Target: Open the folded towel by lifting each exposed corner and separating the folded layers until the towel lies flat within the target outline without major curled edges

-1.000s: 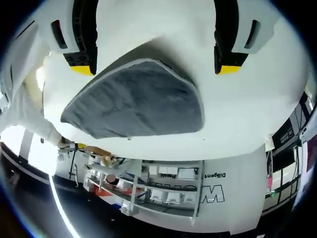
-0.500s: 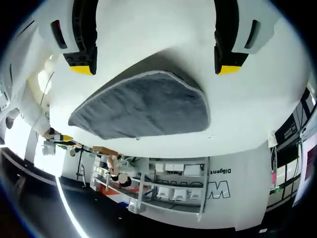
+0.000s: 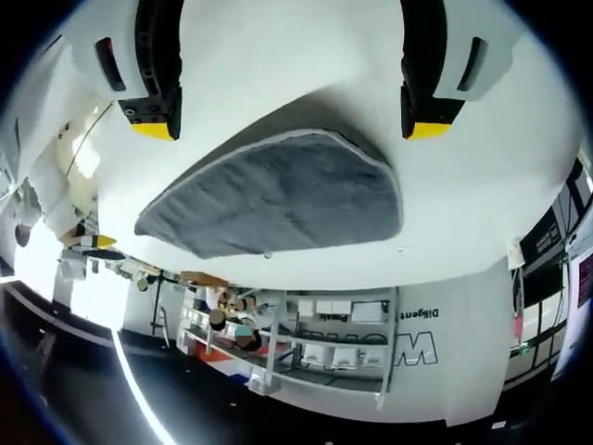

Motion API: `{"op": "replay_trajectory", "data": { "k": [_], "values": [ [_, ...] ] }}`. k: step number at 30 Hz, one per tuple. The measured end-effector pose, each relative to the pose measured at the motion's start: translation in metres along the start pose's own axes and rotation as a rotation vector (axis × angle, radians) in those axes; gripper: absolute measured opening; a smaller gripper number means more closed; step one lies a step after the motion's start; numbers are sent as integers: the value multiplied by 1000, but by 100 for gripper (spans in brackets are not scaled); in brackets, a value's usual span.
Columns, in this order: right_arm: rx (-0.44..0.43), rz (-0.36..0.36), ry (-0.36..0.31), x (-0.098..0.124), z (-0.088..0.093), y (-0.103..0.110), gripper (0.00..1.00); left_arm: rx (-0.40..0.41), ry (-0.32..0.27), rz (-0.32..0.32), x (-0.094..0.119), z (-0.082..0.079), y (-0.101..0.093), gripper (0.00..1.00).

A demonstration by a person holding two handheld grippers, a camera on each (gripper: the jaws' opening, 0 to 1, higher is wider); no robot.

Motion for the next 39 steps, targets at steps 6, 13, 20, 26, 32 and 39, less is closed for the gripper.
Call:
{"op": "replay_trajectory", "data": {
  "k": [6, 13, 20, 26, 32, 39],
  "values": [
    [-99, 44, -33, 11, 6, 12, 99, -11, -13, 2, 3, -9, 2, 97],
    [-117, 36, -112, 16, 1, 32, 99, -28, -81, 0, 4, -36, 26, 97],
    [-96, -15, -104, 12, 2, 48, 99, -208, -157, 72, -19, -73, 57, 97],
    [-81, -5, -99, 13, 1, 51, 99, -180, -173, 246, -54, -91, 79, 98],
    [-94, -4, -86, 15, 3, 49, 99, -192, -165, 368, -94, -111, 107, 99],
    [-111, 14, -56, 15, 10, 40, 99, -150, -100, 262, -145, -125, 144, 91]
  ]
}}
Point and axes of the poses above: the point that each gripper's makers call its tool centre point, and the gripper's own axes: x roughly backward along the fingers, y roughly to its left, z roughly out of its underside, the point moved 5 cm from there along x, roughly backward along the fingers, and after that the axes turned 8 degrees about y, right-handed, at the moved point
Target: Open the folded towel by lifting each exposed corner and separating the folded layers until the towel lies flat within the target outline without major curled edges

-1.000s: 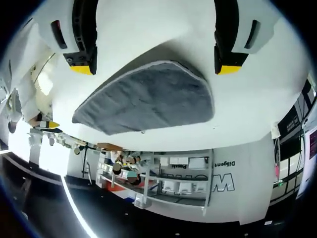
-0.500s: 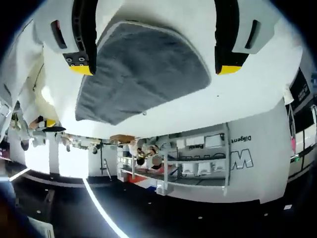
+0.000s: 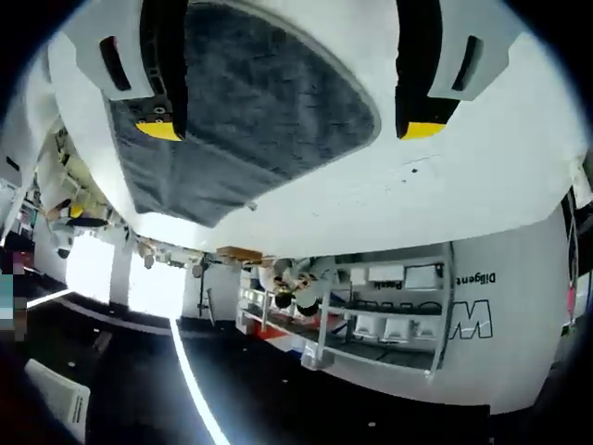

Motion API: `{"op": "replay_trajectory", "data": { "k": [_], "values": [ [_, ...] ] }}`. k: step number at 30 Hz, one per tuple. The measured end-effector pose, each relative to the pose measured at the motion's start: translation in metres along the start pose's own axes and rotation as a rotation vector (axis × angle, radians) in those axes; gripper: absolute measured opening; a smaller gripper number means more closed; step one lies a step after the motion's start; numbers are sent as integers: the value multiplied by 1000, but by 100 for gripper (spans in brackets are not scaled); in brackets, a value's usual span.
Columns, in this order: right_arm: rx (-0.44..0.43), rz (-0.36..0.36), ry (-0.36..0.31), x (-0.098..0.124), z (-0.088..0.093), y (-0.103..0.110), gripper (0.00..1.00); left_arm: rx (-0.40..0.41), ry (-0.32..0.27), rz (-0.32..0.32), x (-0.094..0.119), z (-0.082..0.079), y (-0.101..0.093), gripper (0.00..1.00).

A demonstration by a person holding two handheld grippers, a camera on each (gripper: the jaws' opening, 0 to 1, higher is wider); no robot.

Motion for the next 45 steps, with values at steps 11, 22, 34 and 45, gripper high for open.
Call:
{"op": "replay_trajectory", "data": {
  "k": [11, 22, 34, 45],
  "values": [
    [-13, -1, -16, 1, 2, -5, 99, 69, 56, -31, -56, 1, 52, 67],
    [-27, 16, 1, -4, 8, -16, 99, 12, 135, -46, -85, 2, 69, 33],
    [-41, 12, 16, -8, 13, -19, 99, -88, 242, -108, -90, 13, 74, 16],
    [-40, 4, 19, -8, 14, -18, 99, -110, 250, -134, -90, 11, 82, 6]
  ]
}}
Point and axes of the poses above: the point that each gripper's makers call its tool centre point, and the gripper's own axes: x roughly backward along the fingers, y roughly to its left, z roughly out of its underside, the point moved 5 cm from there along x, roughly backward along the fingers, and after that the axes turned 8 degrees about y, right-handed, at the moved point
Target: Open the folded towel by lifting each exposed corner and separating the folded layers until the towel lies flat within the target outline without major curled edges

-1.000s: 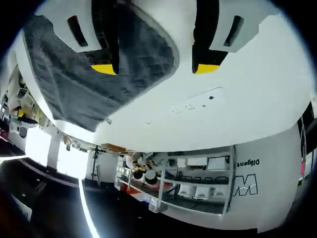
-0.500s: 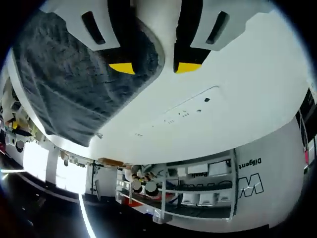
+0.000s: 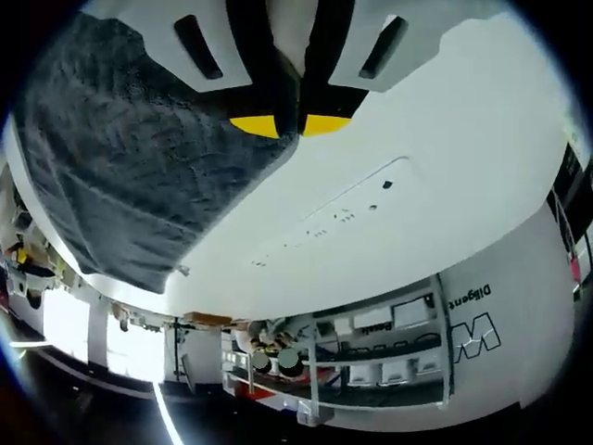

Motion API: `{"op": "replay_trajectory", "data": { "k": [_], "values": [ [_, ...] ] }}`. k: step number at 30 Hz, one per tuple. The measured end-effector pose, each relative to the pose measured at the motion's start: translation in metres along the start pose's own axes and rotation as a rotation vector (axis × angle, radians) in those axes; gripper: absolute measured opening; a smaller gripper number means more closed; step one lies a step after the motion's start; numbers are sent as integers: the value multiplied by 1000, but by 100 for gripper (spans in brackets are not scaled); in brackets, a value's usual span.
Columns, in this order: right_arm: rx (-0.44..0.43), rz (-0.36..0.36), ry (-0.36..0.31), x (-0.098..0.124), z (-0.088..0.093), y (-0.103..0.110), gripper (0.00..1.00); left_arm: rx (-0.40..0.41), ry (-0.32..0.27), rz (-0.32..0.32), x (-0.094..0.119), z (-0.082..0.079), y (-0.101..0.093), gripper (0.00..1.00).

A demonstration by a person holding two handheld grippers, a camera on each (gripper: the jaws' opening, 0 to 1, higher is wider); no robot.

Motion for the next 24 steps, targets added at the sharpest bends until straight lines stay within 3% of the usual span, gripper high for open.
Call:
{"op": "replay_trajectory", "data": {
  "k": [13, 24],
  "values": [
    [-1, 3, 7, 0, 1, -2, 99, -10, 55, -88, 13, 9, 16, 5],
    [5, -3, 15, -3, 3, 4, 99, 25, 67, -151, 26, 20, 35, 5]
  ]
}}
Point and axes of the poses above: the point that each gripper's makers call its tool centre point, and the gripper's own axes: x roughly backward along the fingers, y roughly to its left, z roughly out of its underside, the point moved 5 cm from there along x, roughly backward along the fingers, and after that the axes turned 8 degrees about y, right-handed, at the moved point
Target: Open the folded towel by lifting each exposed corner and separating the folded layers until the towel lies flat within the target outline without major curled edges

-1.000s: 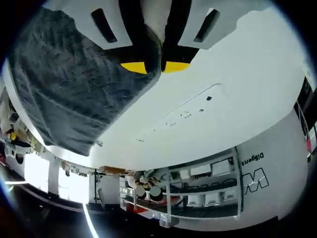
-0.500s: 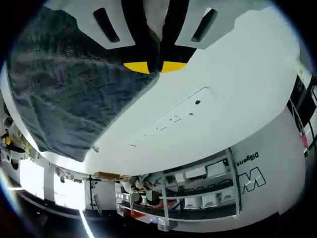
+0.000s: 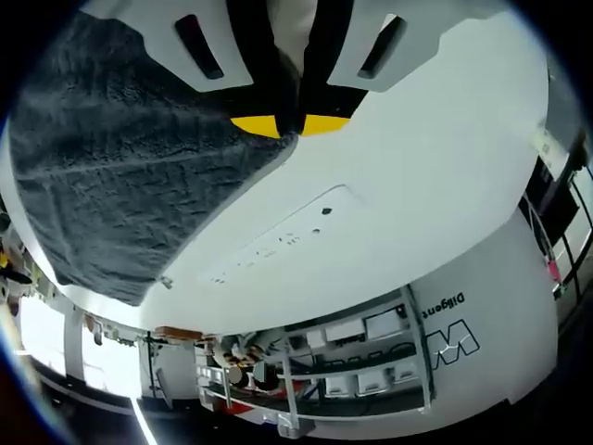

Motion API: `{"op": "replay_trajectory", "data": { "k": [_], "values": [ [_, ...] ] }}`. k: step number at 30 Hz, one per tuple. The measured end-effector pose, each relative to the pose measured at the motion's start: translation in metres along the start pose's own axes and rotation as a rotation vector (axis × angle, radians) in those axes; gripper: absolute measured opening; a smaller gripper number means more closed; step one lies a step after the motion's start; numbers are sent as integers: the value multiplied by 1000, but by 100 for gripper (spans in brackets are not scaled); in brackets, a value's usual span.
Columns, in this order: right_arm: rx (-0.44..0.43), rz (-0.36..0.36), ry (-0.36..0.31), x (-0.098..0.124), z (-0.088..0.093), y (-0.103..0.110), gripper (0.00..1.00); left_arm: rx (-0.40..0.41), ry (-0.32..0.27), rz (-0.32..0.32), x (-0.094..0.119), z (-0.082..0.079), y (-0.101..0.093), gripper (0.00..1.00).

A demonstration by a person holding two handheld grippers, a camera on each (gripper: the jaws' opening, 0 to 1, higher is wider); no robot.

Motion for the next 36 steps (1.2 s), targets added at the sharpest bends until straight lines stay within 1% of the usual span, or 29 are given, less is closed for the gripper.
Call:
{"op": "replay_trajectory", "data": {
  "k": [5, 7, 8, 9, 10, 12, 13, 14, 15, 19, 20, 22, 23, 24, 25, 27, 29, 30, 31, 32, 33, 35, 36],
  "values": [
    [1, -5, 4, -1, 1, 2, 99, 16, -24, -10, 0, 2, 4, 8],
    [3, -6, 5, -1, 1, 2, 99, 101, -68, 19, 1, 1, 5, 11],
    [3, -6, 4, -1, 0, 2, 99, 126, -94, 31, 3, 0, 5, 13],
    [4, -6, 4, 0, 0, 2, 99, 131, -111, 28, 5, -1, 7, 13],
    [4, -6, 4, 0, 0, 3, 99, 147, -143, 17, 10, -2, 10, 15],
    [5, -5, 1, 2, -1, 3, 99, 178, -163, -2, 18, -1, 18, 19],
    [6, -4, -2, 4, -2, 3, 99, 175, -166, -4, 20, -1, 19, 21],
    [7, -4, -4, 5, -3, 3, 99, 181, -189, -13, 27, -3, 22, 22],
    [9, -4, -9, 7, -4, 4, 99, 203, -226, -11, 36, -5, 22, 23],
    [16, 1, -16, 12, -7, 5, 99, 213, -288, 16, 59, -9, 15, 27],
    [16, 4, -16, 13, -7, 5, 99, 224, -324, 37, 69, -11, 9, 29],
    [16, 8, -15, 16, -8, 6, 99, 214, -379, 48, 86, -15, -3, 33],
    [17, 9, -16, 17, -8, 6, 99, 219, -393, 57, 91, -15, -8, 35],
    [21, 11, -17, 19, -10, 7, 99, 228, -429, 86, 103, -17, -20, 37],
    [23, 11, -18, 19, -10, 8, 99, 232, -436, 93, 106, -17, -23, 40],
    [36, 16, -18, 22, -12, 11, 99, 221, -474, 126, 130, -15, -49, 42],
    [43, 15, -15, 23, -13, 14, 99, 188, -489, 153, 147, -11, -71, 43],
    [46, 14, -14, 23, -13, 15, 99, 184, -489, 160, 153, -9, -79, 45],
    [49, 14, -15, 24, -13, 17, 99, 171, -493, 169, 161, -6, -90, 47],
    [52, 13, -15, 25, -14, 19, 99, 164, -507, 183, 173, -1, -106, 49],
    [56, 11, -14, 25, -14, 20, 99, 163, -528, 196, 183, 1, -117, 51],
    [64, 12, -15, 26, -15, 22, 99, 161, -541, 210, 199, 8, -135, 56],
    [65, 13, -15, 26, -16, 23, 99, 155, -543, 211, 204, 10, -140, 57]
  ]
}}
Point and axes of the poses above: the point that each gripper's makers call its tool centre point, and the gripper's own axes: x roughly backward along the fingers, y roughly to its left, z roughly out of its underside, the point moved 5 cm from there along x, roughly backward along the fingers, and after that the axes turned 8 degrees about y, right-handed, at the moved point
